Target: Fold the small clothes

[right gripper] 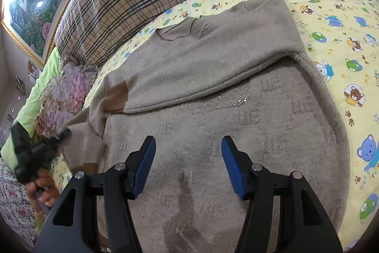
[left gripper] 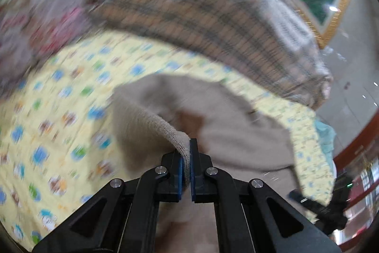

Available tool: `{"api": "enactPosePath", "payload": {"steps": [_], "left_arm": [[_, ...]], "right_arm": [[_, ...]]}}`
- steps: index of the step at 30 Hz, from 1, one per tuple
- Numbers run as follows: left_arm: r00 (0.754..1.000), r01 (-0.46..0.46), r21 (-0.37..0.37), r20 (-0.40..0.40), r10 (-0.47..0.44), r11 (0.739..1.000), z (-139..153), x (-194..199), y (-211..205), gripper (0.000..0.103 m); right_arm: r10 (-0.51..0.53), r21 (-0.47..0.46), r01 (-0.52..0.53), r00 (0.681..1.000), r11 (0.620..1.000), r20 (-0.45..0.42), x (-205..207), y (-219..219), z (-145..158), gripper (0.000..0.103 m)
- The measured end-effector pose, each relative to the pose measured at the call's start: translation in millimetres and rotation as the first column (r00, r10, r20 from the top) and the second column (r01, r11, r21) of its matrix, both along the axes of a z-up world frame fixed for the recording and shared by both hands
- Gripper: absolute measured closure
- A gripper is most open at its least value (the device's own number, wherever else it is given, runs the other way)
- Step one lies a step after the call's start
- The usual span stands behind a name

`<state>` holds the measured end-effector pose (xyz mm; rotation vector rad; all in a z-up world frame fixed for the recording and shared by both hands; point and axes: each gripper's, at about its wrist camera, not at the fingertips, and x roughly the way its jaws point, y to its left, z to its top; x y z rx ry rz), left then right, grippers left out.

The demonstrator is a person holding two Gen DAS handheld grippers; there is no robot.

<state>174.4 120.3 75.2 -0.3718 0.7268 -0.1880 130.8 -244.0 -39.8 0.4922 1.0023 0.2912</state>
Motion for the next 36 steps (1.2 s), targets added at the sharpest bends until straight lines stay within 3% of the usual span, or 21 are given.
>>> {"api": "enactPosePath", "payload": {"steps": [4,7,10,13,17,18,20,23,24,27,31,36], "left_arm": [[0.989,0.127,0.005,0.075,-0.128,0.992,39,30,-57,0.101],[0.973,0.214,0.043,0.076,-0.217,0.976,42,55,-112,0.101],[0.959,0.282,0.074,0.011,-0.283,0.957,19,85,-168,0.100],[0.941,0.337,0.095,-0.082,-0.329,0.937,-23,116,-217,0.100],[0.925,0.361,0.117,-0.172,-0.339,0.925,-70,134,-242,0.098],[0.924,0.361,0.118,-0.183,-0.337,0.925,-78,135,-244,0.093],[0.919,0.369,0.103,-0.190,-0.345,0.924,-84,136,-241,0.090],[0.914,0.382,0.077,-0.182,-0.363,0.921,-80,128,-228,0.073],[0.917,0.377,0.086,-0.173,-0.359,0.922,-76,123,-222,0.067],[0.930,0.346,0.081,-0.157,-0.331,0.935,-66,105,-187,0.062],[0.957,0.260,0.089,-0.156,-0.244,0.962,-63,85,-133,0.057],[0.983,0.096,0.208,-0.173,-0.060,0.973,-77,68,-56,0.055]], "right_arm": [[-0.037,0.021,0.037,0.999,0.999,0.015,0,-13,3,0.044],[-0.080,0.035,0.079,0.996,0.996,0.028,-2,-30,6,0.044],[-0.132,0.030,0.131,0.991,0.991,0.028,-4,-52,8,0.044],[-0.175,0.022,0.175,0.984,0.984,0.014,-6,-72,6,0.044],[-0.209,0.010,0.209,0.978,0.978,-0.010,-7,-91,0,0.044],[-0.211,0.005,0.212,0.977,0.977,-0.014,-6,-93,-2,0.044],[-0.210,0.002,0.210,0.978,0.978,-0.016,-5,-94,-6,0.044],[-0.191,0.001,0.191,0.981,0.982,-0.018,1,-87,-10,0.044],[-0.179,0.001,0.179,0.984,0.984,-0.016,2,-83,-11,0.044],[-0.130,-0.011,0.130,0.992,0.991,0.002,13,-65,-12,0.044],[-0.051,-0.040,0.051,0.999,0.998,0.000,31,-36,-19,0.038],[0.021,-0.108,-0.018,0.999,0.994,0.027,51,-8,-26,0.037]]}}
